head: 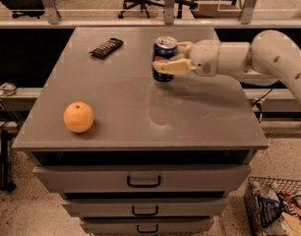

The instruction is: Move pepsi can near rxbar chocolate

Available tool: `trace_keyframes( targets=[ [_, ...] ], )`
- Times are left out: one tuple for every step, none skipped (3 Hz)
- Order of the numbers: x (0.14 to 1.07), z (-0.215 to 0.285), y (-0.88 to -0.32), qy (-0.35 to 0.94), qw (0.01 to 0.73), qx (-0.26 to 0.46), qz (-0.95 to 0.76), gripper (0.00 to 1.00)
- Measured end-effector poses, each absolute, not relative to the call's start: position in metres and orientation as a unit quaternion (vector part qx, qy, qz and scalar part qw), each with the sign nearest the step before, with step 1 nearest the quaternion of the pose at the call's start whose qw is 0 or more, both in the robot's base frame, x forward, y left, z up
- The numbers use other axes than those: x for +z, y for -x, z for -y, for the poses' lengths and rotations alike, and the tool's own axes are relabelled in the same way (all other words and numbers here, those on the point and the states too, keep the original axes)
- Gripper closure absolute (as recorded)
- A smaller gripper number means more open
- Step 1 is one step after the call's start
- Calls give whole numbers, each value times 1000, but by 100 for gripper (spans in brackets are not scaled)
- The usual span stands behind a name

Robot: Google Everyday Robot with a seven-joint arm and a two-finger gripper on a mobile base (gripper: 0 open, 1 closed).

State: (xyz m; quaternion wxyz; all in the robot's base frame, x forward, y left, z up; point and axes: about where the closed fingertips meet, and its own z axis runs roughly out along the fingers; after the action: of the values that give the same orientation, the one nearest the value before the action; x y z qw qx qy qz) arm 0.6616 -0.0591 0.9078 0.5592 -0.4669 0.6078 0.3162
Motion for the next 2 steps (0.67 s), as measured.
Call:
trace_keyframes(
  targets=[
    [919, 5, -666, 476, 576, 324, -580, 100],
    [920, -40, -680, 485, 590, 322, -560, 100]
  ],
)
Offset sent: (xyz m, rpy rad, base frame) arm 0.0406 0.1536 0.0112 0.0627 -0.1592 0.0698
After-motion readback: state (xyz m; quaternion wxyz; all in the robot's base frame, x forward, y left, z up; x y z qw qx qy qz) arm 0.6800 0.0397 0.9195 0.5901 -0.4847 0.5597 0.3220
